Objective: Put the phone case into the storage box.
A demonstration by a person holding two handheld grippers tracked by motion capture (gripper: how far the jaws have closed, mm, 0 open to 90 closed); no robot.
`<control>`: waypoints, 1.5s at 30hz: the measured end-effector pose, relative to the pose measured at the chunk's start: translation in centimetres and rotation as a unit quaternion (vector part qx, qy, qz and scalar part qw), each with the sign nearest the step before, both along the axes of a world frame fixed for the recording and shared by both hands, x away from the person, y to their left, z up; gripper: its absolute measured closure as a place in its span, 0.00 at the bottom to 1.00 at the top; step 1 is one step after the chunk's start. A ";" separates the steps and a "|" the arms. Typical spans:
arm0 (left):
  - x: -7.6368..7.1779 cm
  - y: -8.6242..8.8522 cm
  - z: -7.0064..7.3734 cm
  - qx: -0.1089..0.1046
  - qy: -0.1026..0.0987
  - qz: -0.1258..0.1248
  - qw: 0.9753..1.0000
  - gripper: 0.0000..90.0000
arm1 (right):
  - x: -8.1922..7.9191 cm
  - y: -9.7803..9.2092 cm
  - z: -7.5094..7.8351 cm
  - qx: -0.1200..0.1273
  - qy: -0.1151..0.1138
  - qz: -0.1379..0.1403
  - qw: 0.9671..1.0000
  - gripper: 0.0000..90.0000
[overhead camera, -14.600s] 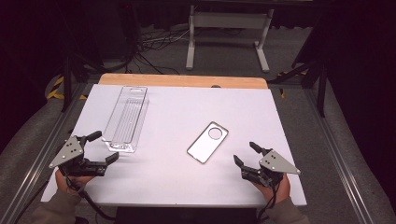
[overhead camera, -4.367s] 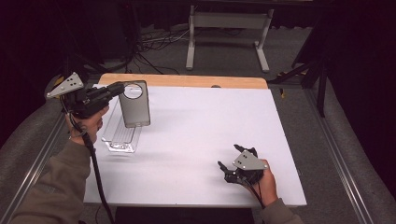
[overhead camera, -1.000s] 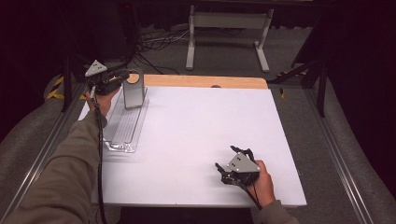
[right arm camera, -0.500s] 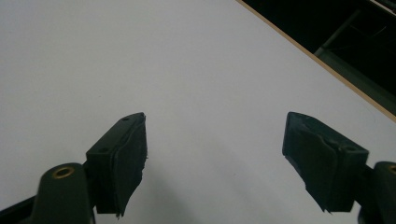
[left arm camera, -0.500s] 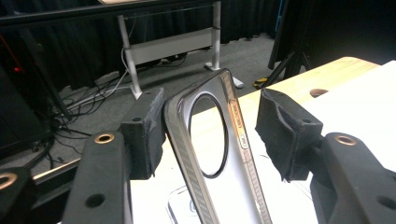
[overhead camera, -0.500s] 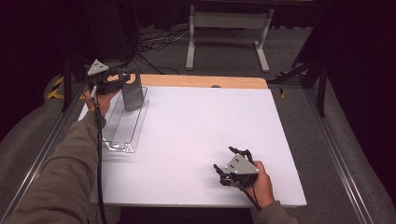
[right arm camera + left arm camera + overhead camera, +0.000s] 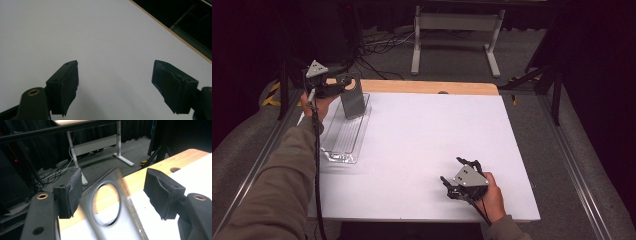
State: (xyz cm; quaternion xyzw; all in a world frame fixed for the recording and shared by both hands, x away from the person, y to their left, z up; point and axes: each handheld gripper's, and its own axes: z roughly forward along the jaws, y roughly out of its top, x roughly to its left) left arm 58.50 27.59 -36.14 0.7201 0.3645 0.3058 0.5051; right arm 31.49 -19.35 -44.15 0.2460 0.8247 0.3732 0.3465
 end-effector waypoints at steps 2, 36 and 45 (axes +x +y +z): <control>0.0 -0.1 0.3 0.006 -0.002 0.001 1.000 0.34 | 0.0 0.1 0.0 -0.002 0.002 0.001 1.000 0.25; -12.1 1.8 -1.9 0.007 -0.010 -0.035 0.999 0.35 | 0.1 -0.2 0.2 0.003 0.000 0.020 1.000 0.25; -13.4 3.5 -5.0 -0.021 0.045 -0.024 0.998 0.59 | 0.1 0.1 0.2 -0.001 0.001 0.022 1.000 0.25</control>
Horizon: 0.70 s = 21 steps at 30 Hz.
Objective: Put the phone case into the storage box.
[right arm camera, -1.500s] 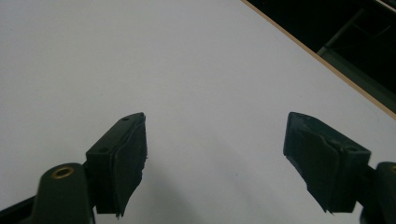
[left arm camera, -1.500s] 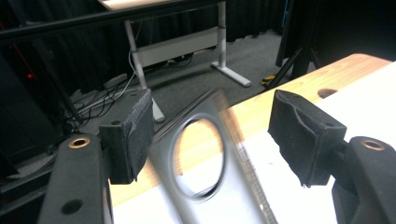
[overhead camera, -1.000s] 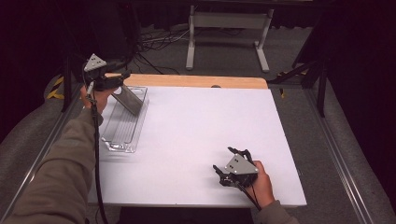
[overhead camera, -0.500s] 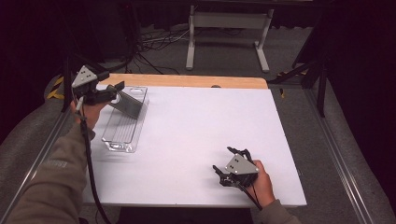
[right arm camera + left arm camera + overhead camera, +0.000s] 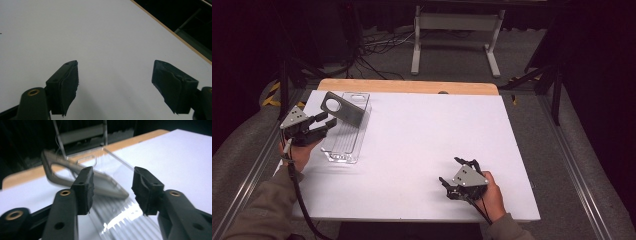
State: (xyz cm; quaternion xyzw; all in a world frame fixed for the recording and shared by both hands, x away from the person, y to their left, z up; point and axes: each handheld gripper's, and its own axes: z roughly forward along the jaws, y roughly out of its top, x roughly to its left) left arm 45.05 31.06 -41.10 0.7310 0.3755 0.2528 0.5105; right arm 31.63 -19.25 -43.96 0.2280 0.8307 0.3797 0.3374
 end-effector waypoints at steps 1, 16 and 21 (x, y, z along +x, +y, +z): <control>0.2 0.2 -0.1 -0.006 0.003 0.003 1.000 0.62 | 0.0 0.0 0.0 0.000 0.000 0.000 1.000 0.25; 5.1 0.0 -1.1 0.031 0.039 0.038 0.998 0.85 | 0.1 -0.1 -0.2 -0.004 0.007 -0.004 1.000 0.25; 6.8 -0.2 -0.5 0.049 0.040 0.044 0.997 0.85 | 0.1 -0.1 -0.2 -0.007 0.007 -0.004 1.000 0.25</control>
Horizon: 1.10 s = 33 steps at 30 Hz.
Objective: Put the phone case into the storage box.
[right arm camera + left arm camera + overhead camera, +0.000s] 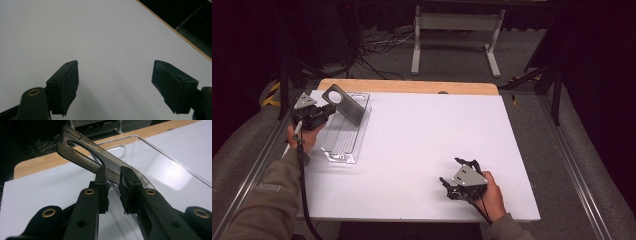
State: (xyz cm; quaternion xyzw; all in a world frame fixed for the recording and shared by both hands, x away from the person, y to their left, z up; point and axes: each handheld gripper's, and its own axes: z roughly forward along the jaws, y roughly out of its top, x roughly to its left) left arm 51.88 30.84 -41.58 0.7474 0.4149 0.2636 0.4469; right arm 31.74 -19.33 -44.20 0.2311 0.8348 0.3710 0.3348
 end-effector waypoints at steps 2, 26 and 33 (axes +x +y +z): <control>0.8 -0.3 0.1 0.010 0.004 0.002 1.000 0.85 | 0.0 0.0 0.0 0.000 0.000 -0.001 1.000 0.25; 6.5 -4.1 1.2 0.060 0.003 0.015 0.998 0.84 | 0.0 -0.6 0.0 -0.003 -0.004 -0.010 1.000 0.25; 6.0 -3.5 1.5 0.022 -0.013 0.015 1.000 0.83 | 0.0 -0.7 0.1 -0.003 -0.005 -0.010 1.000 0.25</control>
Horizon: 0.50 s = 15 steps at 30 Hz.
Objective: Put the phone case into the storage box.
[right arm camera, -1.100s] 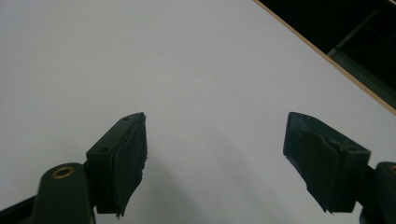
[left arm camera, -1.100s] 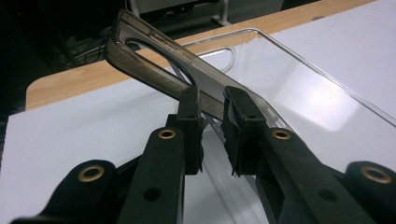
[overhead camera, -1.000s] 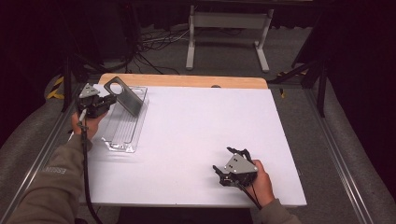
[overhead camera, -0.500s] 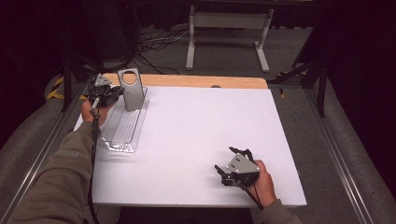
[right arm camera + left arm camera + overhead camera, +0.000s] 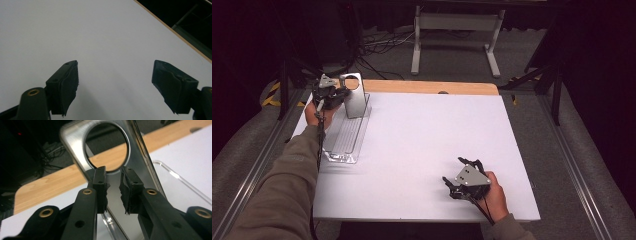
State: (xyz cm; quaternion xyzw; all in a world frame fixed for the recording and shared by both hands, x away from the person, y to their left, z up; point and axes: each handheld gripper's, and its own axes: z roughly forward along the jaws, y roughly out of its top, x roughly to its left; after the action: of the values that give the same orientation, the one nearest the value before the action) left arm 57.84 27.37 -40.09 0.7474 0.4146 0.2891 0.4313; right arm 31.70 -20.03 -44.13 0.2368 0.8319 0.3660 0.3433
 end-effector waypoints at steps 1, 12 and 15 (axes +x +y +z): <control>-0.1 0.2 0.1 -0.002 -0.001 0.000 1.000 0.84 | 0.0 0.0 0.0 0.000 0.000 -0.001 1.000 0.25; -2.2 1.2 -0.2 -0.029 -0.006 -0.012 0.999 0.81 | -0.1 0.1 0.2 0.003 -0.006 -0.005 1.000 0.25; -3.0 1.3 0.0 -0.036 -0.011 -0.018 0.999 0.79 | 0.0 0.0 0.2 0.006 -0.008 -0.008 1.000 0.25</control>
State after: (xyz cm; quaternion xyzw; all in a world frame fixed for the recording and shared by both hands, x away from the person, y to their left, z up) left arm 54.85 28.62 -40.10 0.7354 0.4061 0.2742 0.4681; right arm 31.66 -20.05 -43.98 0.2423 0.8252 0.3701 0.3511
